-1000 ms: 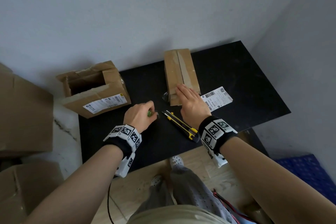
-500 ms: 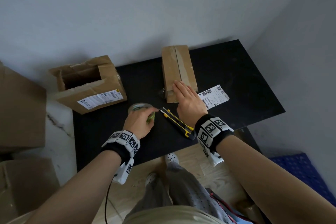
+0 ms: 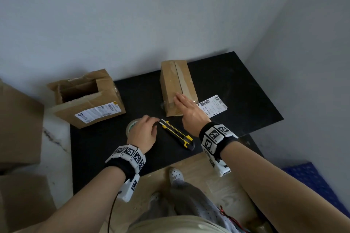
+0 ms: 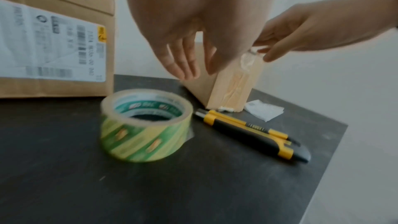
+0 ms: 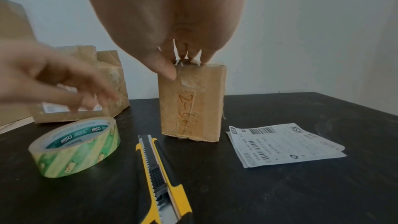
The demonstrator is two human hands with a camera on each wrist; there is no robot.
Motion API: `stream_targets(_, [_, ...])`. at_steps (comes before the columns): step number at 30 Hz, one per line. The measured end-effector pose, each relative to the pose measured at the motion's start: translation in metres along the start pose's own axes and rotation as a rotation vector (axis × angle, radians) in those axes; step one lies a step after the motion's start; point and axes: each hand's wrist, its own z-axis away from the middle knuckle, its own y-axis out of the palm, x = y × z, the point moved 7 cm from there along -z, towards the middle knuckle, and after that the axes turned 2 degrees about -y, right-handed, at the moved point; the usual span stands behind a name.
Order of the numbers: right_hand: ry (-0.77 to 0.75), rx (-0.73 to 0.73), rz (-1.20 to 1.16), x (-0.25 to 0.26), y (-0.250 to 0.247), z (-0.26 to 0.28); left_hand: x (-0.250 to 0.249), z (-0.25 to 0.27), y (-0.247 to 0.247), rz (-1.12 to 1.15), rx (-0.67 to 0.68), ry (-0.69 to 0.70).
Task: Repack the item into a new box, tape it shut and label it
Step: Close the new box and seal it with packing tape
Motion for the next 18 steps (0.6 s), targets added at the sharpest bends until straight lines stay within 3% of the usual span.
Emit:
stream_targets(3, [-0.008, 0.03, 0.032, -0.001, 0.002, -0.003, -0.032, -0.004, -0.015, 0.159, -0.133, 0.107])
stream_targets(8, [-0.01, -0.033, 0.027, 0.001, -0.011, -0.004, -0.052, -0.016, -0.021, 0.356, -0.22, 0.02])
stream_targets(12, [0.176, -0.258, -0.294, -0.023, -0.029, 0.009, -0.052, -0.019, -0.025, 0.365, -0.263, -0.021])
stream_targets(15, [0.411, -0.256, -0.588, -0.048, -0.024, 0.02, -0.051, -0.021, -0.02, 0.438, -0.228, -0.095])
stream_targets(18, [0.483, -0.247, -0.838, -0.056, -0.012, 0.02, -0.05, -0.023, -0.012, 0.52, -0.172, -0.175])
